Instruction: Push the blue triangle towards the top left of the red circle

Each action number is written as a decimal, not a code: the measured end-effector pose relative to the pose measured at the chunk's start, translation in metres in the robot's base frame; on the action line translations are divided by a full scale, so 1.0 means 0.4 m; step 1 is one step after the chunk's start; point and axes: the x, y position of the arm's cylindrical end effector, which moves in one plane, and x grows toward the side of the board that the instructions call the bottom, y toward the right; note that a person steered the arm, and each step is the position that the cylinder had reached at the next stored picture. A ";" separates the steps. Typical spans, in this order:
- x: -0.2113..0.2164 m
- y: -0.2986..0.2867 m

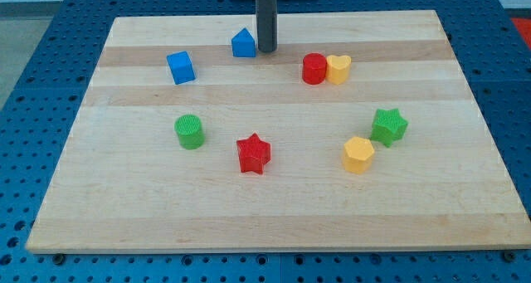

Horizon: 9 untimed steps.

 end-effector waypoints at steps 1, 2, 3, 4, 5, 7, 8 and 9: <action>-0.084 -0.011; -0.078 -0.150; 0.043 -0.189; 0.142 -0.158; 0.082 -0.170; -0.045 -0.232; -0.051 -0.180; 0.062 -0.115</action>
